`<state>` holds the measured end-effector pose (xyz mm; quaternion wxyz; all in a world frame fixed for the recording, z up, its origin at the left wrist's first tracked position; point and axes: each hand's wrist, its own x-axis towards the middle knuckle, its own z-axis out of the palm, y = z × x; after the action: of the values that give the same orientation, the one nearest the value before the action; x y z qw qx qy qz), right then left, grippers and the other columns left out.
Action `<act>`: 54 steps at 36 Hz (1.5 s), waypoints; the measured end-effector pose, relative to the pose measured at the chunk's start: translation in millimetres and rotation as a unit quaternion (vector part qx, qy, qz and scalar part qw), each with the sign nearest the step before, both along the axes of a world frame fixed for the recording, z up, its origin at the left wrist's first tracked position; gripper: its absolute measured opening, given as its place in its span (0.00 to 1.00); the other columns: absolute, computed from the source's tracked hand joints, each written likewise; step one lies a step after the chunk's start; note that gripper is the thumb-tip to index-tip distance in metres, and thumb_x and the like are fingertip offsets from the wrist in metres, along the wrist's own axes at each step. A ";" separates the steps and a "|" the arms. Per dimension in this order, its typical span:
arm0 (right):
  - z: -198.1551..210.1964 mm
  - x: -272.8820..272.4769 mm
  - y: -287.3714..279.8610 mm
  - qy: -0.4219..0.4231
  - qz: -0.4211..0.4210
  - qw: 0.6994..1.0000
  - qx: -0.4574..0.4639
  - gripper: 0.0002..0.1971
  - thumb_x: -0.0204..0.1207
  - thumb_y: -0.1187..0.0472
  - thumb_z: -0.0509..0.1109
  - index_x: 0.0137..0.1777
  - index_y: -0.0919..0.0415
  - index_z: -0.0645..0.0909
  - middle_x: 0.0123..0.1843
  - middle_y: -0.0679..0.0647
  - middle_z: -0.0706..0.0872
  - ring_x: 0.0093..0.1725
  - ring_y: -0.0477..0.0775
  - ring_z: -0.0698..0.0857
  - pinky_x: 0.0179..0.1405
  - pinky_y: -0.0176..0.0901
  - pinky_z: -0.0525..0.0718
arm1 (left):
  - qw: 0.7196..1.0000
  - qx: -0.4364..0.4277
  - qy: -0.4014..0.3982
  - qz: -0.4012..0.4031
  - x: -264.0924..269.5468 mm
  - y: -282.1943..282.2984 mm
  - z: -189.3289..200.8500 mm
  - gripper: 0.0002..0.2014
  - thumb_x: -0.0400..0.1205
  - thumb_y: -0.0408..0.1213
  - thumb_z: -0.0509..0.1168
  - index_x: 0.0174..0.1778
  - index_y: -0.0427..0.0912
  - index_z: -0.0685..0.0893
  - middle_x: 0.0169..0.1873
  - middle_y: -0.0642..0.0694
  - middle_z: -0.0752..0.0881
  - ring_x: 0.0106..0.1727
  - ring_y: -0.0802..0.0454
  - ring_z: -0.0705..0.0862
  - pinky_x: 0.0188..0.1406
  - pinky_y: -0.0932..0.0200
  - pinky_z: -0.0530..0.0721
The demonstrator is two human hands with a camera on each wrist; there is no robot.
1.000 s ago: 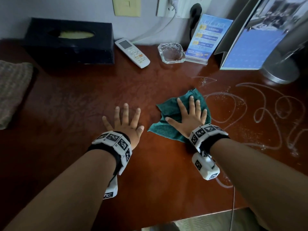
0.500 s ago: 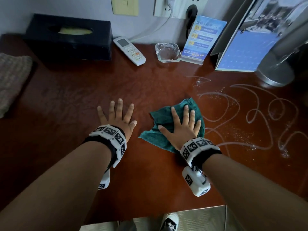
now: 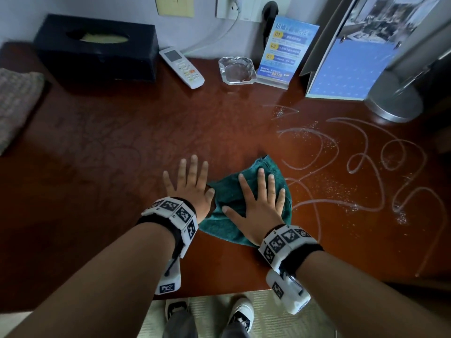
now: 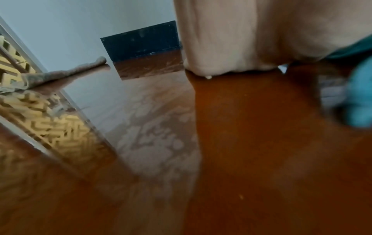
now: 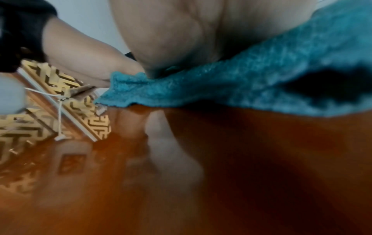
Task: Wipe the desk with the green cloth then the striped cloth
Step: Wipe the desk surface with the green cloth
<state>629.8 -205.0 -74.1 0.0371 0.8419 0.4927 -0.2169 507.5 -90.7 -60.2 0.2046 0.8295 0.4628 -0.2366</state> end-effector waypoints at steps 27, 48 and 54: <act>-8.7 -34.8 -28.9 -0.009 -0.103 0.993 0.063 0.46 0.71 0.29 0.31 0.84 0.58 0.39 0.85 0.60 0.36 0.81 0.57 0.31 0.75 0.67 0.30 | 1.000 0.004 0.008 0.006 0.8 0.5 -1.3 0.30 0.86 0.55 0.34 0.77 0.53 0.24 0.77 0.49 0.22 0.79 0.45 0.25 0.75 0.33 0.31; -7.1 -27.4 -95.9 -0.019 0.132 0.989 0.068 0.38 0.80 0.31 0.43 0.85 0.53 0.51 0.86 0.58 0.49 0.85 0.59 0.47 0.76 0.69 0.47 | 1.000 0.004 0.015 0.019 2.7 -1.0 0.7 0.29 0.86 0.55 0.34 0.79 0.54 0.26 0.77 0.50 0.22 0.79 0.46 0.25 0.76 0.34 0.31; -4.5 0.5 -109.9 0.028 0.210 0.974 0.076 0.36 0.80 0.33 0.49 0.85 0.46 0.47 0.86 0.52 0.44 0.84 0.52 0.40 0.77 0.65 0.42 | 1.000 0.002 0.014 0.019 1.5 -0.1 -0.5 0.29 0.86 0.56 0.34 0.79 0.55 0.26 0.77 0.51 0.22 0.79 0.47 0.25 0.76 0.34 0.31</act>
<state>630.3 -314.9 -78.6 0.0035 0.7132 0.6748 -0.1895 509.0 -90.8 -60.7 0.2008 0.8174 0.4821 -0.2431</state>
